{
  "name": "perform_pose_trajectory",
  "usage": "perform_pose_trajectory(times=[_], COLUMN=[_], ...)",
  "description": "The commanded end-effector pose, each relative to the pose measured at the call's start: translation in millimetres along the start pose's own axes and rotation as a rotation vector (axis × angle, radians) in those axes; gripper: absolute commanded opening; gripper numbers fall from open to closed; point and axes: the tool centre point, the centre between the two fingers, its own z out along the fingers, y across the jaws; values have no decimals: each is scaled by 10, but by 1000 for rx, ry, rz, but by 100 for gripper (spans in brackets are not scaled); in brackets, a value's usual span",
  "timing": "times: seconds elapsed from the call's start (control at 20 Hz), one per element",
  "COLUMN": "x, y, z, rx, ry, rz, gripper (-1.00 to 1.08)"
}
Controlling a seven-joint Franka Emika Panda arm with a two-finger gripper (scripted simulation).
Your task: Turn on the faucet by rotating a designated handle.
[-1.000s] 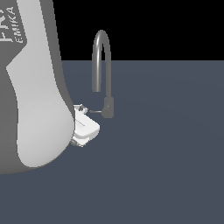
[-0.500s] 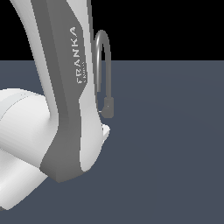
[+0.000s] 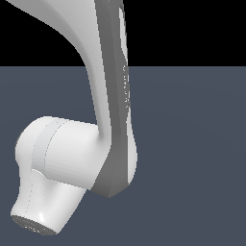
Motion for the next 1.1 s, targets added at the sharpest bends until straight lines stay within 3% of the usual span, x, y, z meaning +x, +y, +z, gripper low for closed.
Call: perform_pose_trajectory(times=[0.0,0.35,0.8,1.05], x=[42,108,118,-60], y=[-23,-64,-69,8], z=[39,110,126,120], rx=[-26,-66,-73,-73], ry=[-4,-9,-10,-10], rz=[-27,-71,-79,-79], gripper=[-100,-100,-100,-100])
